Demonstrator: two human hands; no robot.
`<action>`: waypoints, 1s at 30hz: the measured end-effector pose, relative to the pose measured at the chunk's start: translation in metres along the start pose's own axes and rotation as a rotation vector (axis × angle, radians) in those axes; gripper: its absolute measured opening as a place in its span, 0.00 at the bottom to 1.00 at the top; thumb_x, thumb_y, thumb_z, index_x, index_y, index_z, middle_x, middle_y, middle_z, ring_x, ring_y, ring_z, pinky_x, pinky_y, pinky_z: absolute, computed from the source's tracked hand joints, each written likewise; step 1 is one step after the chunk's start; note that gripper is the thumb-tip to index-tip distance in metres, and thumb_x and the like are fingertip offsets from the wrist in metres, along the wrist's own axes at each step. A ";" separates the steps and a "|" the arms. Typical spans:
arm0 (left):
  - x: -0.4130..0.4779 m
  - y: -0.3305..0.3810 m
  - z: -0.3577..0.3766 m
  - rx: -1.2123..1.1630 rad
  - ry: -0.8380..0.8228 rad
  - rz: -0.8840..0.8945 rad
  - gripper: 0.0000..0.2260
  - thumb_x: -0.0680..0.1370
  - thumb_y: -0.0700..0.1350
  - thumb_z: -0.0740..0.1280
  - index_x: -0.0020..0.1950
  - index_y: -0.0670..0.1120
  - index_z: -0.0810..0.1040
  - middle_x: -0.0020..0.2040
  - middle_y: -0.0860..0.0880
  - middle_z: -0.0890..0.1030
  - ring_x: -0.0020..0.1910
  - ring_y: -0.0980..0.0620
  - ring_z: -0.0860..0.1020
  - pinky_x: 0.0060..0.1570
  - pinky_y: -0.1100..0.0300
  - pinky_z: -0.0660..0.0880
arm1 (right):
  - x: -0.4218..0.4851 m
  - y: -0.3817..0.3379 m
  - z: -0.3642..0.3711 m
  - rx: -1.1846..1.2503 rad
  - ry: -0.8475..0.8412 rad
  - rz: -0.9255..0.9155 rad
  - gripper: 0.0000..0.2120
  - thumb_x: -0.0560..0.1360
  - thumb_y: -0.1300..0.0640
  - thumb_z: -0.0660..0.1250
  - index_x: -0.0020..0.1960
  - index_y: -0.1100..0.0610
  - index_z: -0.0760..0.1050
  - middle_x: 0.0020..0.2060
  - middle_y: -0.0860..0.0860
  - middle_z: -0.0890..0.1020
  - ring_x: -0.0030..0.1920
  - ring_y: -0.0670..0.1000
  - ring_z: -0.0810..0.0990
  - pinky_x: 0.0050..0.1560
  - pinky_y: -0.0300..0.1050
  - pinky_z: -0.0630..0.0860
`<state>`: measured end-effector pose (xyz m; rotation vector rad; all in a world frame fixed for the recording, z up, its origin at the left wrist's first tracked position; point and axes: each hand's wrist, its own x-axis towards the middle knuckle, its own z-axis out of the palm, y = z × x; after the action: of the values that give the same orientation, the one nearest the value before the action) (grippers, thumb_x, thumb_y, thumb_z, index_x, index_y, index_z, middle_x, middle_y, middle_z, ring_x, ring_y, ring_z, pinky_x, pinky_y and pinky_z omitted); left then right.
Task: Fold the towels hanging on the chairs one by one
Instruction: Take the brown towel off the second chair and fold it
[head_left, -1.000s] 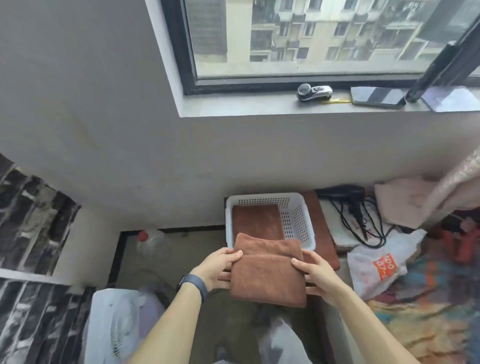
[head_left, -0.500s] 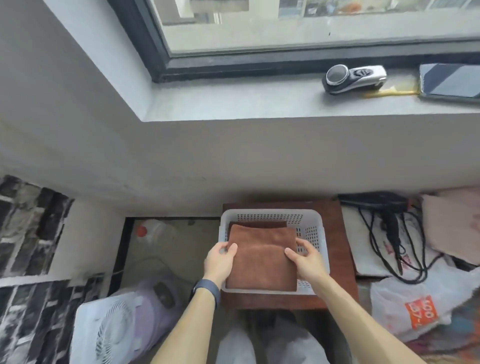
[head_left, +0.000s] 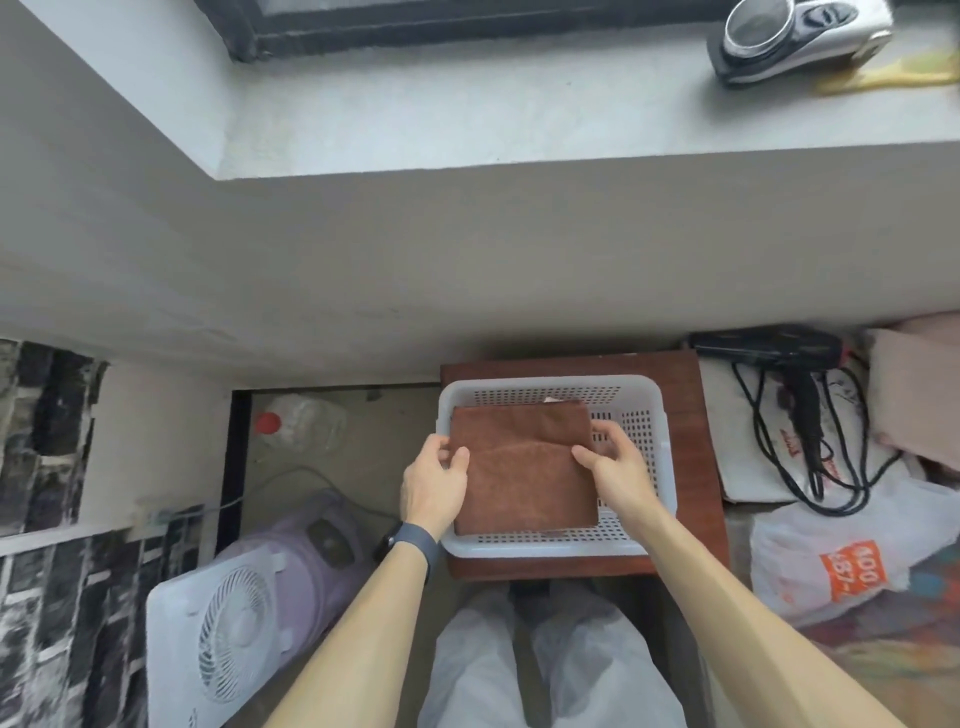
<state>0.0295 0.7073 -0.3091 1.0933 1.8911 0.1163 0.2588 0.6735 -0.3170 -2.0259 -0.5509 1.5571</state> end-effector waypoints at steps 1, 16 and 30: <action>0.002 0.001 -0.001 0.027 -0.008 -0.001 0.16 0.80 0.57 0.62 0.65 0.53 0.73 0.59 0.52 0.80 0.56 0.48 0.78 0.57 0.52 0.76 | 0.001 0.001 0.001 -0.012 0.006 0.008 0.08 0.82 0.55 0.65 0.57 0.42 0.75 0.53 0.49 0.82 0.52 0.51 0.83 0.55 0.55 0.82; -0.009 0.007 0.048 0.702 0.152 0.691 0.27 0.80 0.52 0.59 0.78 0.49 0.62 0.78 0.46 0.63 0.78 0.44 0.59 0.75 0.44 0.58 | 0.002 0.018 0.031 -0.801 0.358 -0.627 0.22 0.82 0.50 0.59 0.74 0.55 0.69 0.74 0.52 0.70 0.75 0.53 0.66 0.75 0.52 0.63; 0.044 -0.019 0.083 0.865 0.131 0.582 0.30 0.80 0.59 0.52 0.80 0.51 0.52 0.81 0.43 0.52 0.80 0.43 0.51 0.73 0.31 0.37 | 0.063 0.062 0.047 -1.045 0.218 -0.457 0.30 0.83 0.44 0.49 0.82 0.49 0.46 0.82 0.46 0.48 0.81 0.50 0.44 0.79 0.62 0.46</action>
<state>0.0711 0.7006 -0.3949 2.2492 1.6897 -0.3471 0.2301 0.6703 -0.4132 -2.4279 -1.8567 0.7795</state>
